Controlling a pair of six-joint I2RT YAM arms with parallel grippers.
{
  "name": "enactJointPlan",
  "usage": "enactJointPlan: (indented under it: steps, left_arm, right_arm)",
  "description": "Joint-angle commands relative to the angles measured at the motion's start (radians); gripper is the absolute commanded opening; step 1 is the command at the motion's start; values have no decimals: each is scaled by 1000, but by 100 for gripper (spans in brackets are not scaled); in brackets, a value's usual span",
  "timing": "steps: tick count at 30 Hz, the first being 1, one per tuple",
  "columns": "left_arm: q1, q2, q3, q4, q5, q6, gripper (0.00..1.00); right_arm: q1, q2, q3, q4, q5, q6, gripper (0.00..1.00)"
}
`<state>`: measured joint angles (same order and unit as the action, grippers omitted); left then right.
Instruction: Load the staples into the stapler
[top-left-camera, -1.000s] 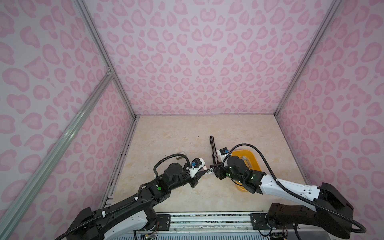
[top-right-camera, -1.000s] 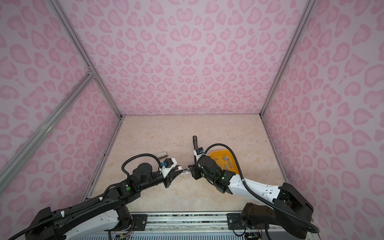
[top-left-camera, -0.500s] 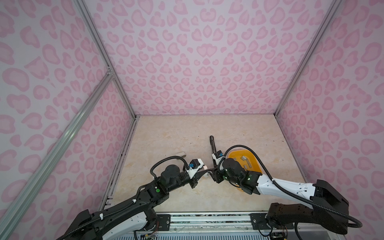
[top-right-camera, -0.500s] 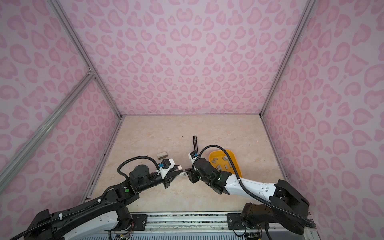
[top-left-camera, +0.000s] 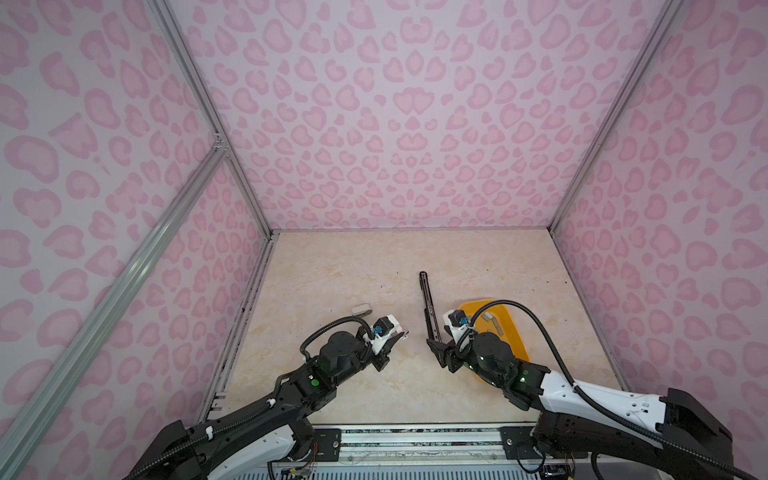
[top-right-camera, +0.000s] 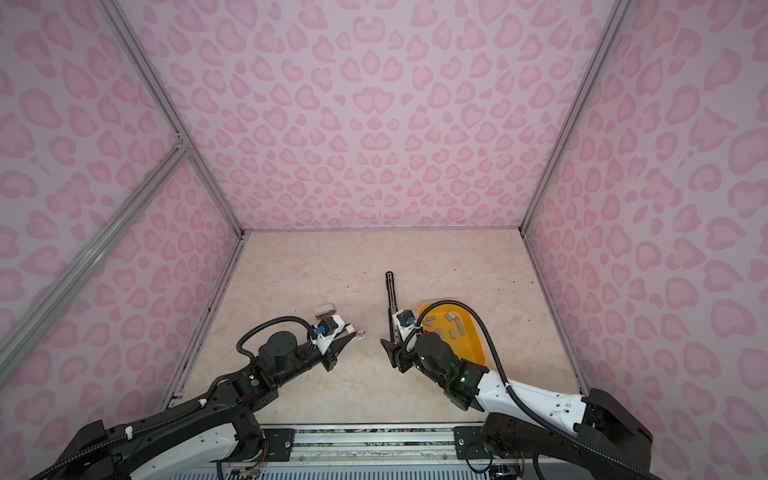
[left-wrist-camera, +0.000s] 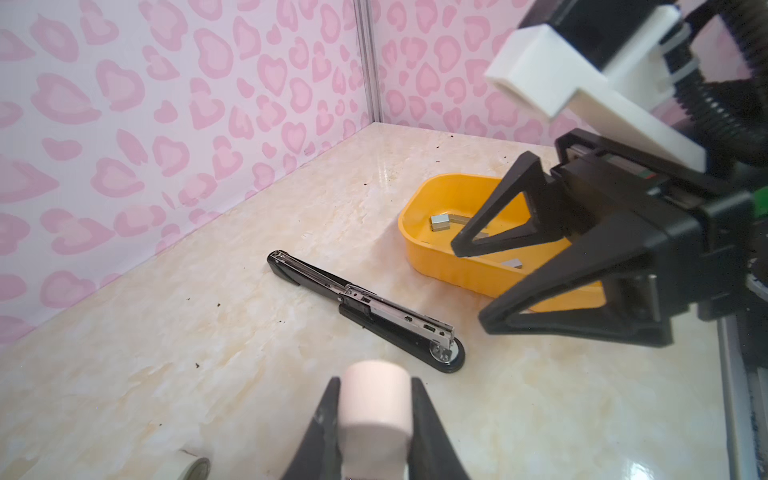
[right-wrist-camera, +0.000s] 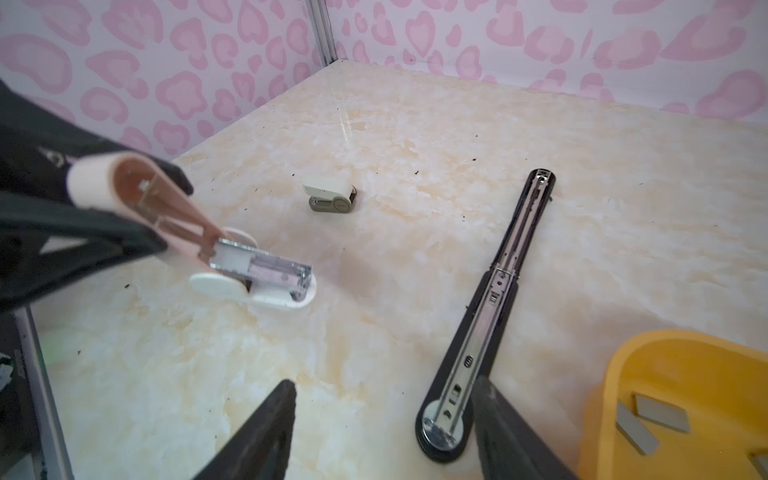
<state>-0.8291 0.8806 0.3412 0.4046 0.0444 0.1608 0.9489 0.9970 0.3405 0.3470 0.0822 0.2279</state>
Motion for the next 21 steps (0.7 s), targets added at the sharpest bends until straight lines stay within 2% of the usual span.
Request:
enactJointPlan:
  steps: [1,5,9,14,17,21]
  left_arm:
    - [2,-20,-3,15,17,60,4]
    - [2,-32,3,7,101,86,4]
    - [2,-31,26,-17,272,125,4]
    - [1,-32,44,-40,387,146,4]
    - [0,-32,47,-49,388,146,4]
    - [0,-28,63,-70,456,165,4]
  right_arm:
    - [2,-78,-85,252,-77,-138,70]
    - [2,-109,-57,160,-132,-201,65]
    - [2,-65,-46,182,-226,-206,63]
    - [1,-10,-38,218,-273,-171,76]
    - [1,-4,-49,256,-325,-177,77]
    - [2,4,-38,260,-398,-185,78]
